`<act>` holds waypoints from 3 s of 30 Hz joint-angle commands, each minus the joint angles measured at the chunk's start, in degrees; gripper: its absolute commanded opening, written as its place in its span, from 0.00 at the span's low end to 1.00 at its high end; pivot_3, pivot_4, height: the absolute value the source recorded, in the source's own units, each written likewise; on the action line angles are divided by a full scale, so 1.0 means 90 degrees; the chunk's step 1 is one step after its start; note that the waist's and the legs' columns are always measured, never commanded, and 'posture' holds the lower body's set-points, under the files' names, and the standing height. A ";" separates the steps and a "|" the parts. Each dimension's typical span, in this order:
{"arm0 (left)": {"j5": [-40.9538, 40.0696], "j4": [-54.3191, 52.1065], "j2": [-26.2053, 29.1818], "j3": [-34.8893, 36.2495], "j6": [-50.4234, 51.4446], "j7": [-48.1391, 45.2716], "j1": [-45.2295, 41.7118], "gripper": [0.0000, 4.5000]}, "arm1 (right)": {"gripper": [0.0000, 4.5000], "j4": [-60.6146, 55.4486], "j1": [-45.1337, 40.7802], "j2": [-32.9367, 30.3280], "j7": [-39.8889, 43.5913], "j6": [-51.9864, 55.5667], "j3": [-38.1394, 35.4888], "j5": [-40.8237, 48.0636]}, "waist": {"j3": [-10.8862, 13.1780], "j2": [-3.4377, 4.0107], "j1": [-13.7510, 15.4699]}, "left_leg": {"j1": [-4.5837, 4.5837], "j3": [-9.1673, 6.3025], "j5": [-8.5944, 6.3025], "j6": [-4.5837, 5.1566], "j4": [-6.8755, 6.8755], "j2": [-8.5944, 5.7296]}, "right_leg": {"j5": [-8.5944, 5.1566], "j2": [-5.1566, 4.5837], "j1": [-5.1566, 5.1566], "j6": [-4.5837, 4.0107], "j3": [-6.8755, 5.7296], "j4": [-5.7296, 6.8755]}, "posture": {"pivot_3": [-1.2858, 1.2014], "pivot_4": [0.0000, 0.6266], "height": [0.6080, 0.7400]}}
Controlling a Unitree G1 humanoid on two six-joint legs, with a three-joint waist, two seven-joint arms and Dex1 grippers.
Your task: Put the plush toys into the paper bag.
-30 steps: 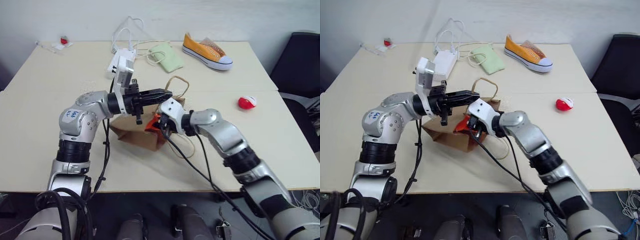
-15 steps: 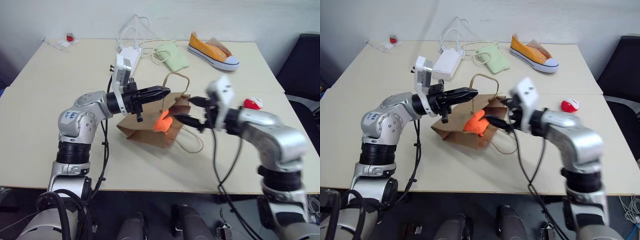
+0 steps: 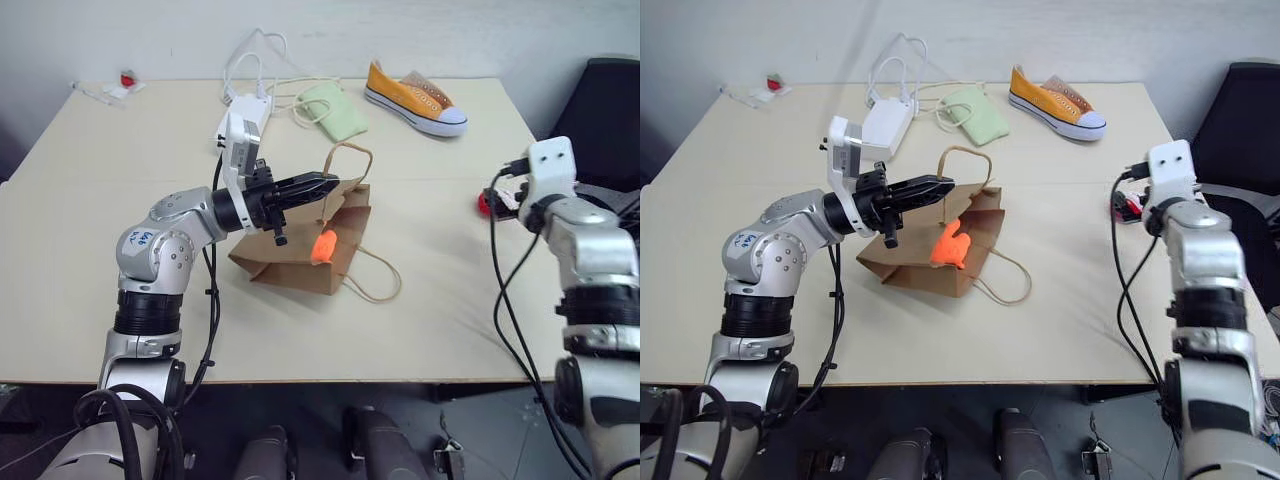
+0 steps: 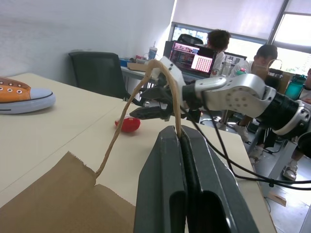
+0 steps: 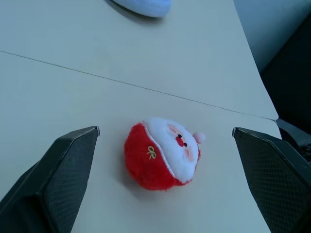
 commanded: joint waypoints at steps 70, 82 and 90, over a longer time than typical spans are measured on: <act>-0.0044 -0.0005 0.0016 0.0139 -0.0244 -0.0038 -0.0065 0.00 | 0.98 -0.6205 0.3777 0.1453 0.0894 0.5109 -0.1842 0.4790 | 0.0000 -0.0002 0.0029 | -0.0021 -0.0009 0.0009 0.0006 0.0009 -0.0019 | 0.0001 -0.0023 -0.0031 0.0001 0.0012 0.0039 | 0.52 0.24 1.00; -0.0097 -0.0163 0.0063 0.0141 -0.0135 -0.0011 -0.0005 0.00 | 0.76 -0.4905 0.3165 0.3456 -0.0185 0.4671 -0.2314 0.4797 | -0.0006 -0.0010 0.0007 | -0.0007 -0.0005 0.0014 -0.0003 0.0007 -0.0012 | 0.0001 -0.0011 -0.0030 0.0001 0.0021 0.0050 | 0.52 0.24 1.00; -0.0080 -0.0234 0.0132 0.0174 -0.0138 -0.0001 0.0139 0.00 | 0.13 -0.5653 0.3471 0.3050 0.0466 0.4280 -0.2102 0.5516 | -0.0005 -0.0010 0.0058 | -0.0016 -0.0009 0.0013 -0.0001 0.0007 -0.0017 | 0.0001 -0.0014 -0.0033 0.0001 0.0020 0.0048 | 0.52 0.24 1.00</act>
